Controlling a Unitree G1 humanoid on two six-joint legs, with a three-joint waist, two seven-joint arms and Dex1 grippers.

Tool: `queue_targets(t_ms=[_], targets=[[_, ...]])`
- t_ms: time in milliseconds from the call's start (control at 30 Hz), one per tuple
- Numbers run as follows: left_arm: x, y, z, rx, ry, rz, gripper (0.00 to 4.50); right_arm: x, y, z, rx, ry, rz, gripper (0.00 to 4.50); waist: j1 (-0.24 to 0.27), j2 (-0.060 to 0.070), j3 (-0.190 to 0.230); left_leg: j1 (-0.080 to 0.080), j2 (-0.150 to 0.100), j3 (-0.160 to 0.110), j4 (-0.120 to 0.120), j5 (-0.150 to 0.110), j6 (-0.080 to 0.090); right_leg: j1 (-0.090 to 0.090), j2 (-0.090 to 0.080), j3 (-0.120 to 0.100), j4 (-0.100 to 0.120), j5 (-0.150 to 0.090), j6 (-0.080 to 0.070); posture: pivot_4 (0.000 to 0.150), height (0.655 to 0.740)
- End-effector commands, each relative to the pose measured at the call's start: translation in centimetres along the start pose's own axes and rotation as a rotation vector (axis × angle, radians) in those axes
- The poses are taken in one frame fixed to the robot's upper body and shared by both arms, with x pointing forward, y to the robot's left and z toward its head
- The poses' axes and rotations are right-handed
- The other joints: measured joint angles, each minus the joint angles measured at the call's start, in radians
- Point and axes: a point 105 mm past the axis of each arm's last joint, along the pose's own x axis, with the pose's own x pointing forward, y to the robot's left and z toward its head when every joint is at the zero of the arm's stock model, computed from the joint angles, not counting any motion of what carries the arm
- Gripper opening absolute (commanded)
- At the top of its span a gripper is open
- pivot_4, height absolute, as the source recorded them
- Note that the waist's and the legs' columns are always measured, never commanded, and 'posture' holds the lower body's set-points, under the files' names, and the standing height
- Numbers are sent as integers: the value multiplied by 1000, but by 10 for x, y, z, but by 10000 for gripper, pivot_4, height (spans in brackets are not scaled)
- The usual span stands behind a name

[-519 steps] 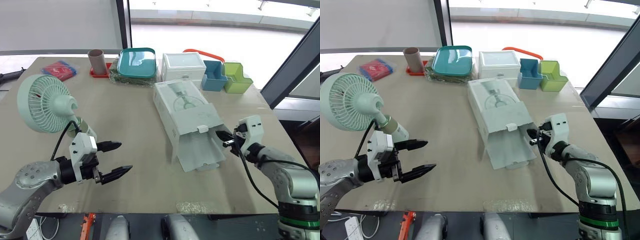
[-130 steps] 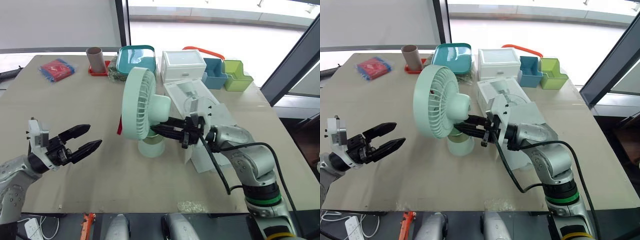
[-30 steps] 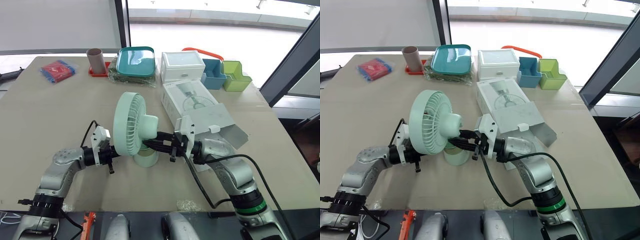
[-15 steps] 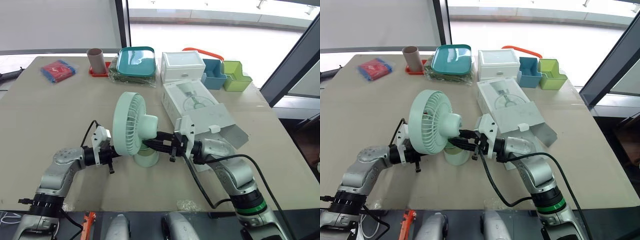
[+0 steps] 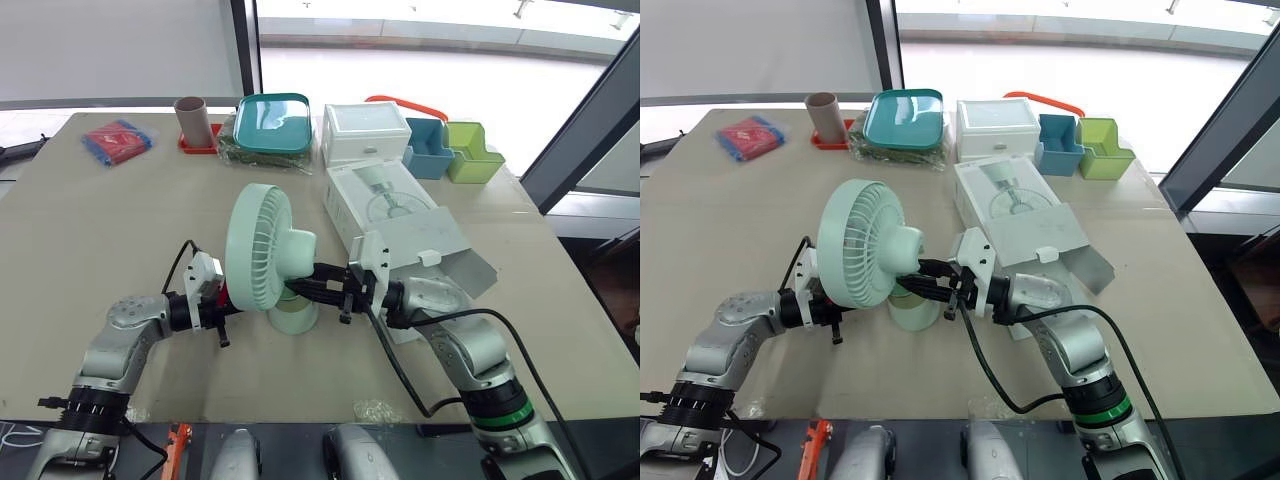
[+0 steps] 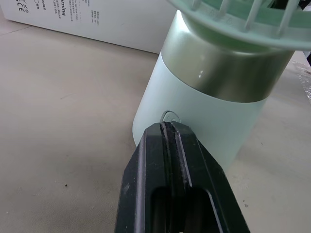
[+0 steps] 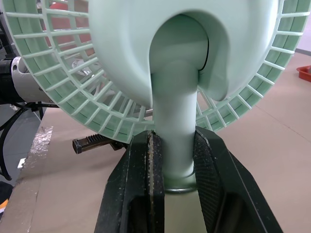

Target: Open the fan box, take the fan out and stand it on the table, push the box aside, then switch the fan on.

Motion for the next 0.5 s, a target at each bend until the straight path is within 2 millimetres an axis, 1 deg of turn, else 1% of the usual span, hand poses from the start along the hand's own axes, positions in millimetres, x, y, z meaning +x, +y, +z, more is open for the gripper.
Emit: queue_targets(t_ms=[33, 500], targets=[[11, -9, 8, 25, -23, -68, 350, 5, 8, 18, -53, -62, 41, 6216, 0, 0, 0, 0, 0, 0, 0, 0, 0, 0, 0, 0, 0, 0, 0, 1500, 7400], [11, -8, 9, 31, -26, -64, 350, 5, 8, 18, -51, -60, 43, 6216, 0, 0, 0, 0, 0, 0, 0, 0, 0, 0, 0, 0, 0, 0, 0, 1500, 7400]])
